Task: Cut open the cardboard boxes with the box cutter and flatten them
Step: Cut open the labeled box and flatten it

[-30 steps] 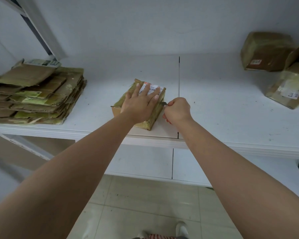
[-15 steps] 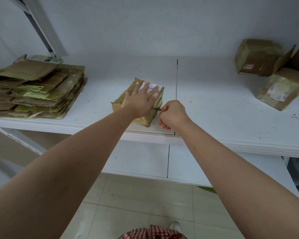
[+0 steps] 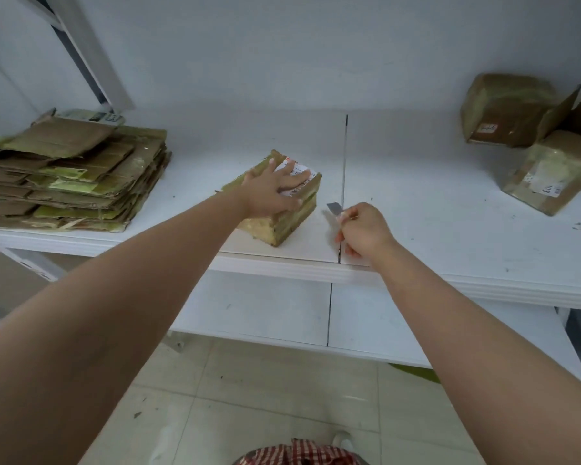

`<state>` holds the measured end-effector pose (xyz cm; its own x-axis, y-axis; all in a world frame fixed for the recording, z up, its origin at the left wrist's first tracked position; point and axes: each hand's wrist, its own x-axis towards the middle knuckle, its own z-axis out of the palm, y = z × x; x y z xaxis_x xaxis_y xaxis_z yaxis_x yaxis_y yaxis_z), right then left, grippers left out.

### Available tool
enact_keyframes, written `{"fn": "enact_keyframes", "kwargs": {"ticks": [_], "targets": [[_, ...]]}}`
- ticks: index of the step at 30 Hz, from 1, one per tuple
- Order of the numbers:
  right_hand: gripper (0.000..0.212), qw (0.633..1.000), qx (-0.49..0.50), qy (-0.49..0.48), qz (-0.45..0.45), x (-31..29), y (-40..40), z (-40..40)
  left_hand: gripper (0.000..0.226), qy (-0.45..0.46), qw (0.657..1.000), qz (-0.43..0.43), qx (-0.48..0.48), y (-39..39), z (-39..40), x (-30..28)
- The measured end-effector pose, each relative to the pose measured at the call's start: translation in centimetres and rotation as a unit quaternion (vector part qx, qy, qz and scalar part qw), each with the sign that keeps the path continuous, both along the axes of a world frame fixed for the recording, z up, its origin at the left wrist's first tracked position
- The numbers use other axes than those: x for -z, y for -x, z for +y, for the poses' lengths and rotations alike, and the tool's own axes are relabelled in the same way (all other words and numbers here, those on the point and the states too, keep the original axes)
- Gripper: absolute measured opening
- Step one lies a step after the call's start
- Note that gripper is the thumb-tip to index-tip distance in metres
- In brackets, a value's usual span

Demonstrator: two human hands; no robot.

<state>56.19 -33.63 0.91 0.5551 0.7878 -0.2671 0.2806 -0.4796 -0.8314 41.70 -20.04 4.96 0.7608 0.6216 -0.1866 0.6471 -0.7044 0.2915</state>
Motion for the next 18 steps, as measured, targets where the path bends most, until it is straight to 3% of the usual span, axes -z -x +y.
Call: {"fn": "enact_keyframes", "kwargs": {"ticks": [3,5,18], "targets": [[0.015,0.99,-0.003,0.04,-0.138,1.0,-1.0,0.8,0.06,0.07,0.997,-0.033,0.032,1.1,1.3,-0.1],[0.02,0.984,-0.004,0.037,-0.172,1.4,-1.1,0.9,0.062,0.084,0.995,-0.057,0.022,1.5,1.2,0.4],[0.022,0.944,-0.067,-0.045,-0.321,3.3,-1.5,1.9,0.043,-0.05,0.997,-0.06,0.014,1.3,0.2,1.6]]}}
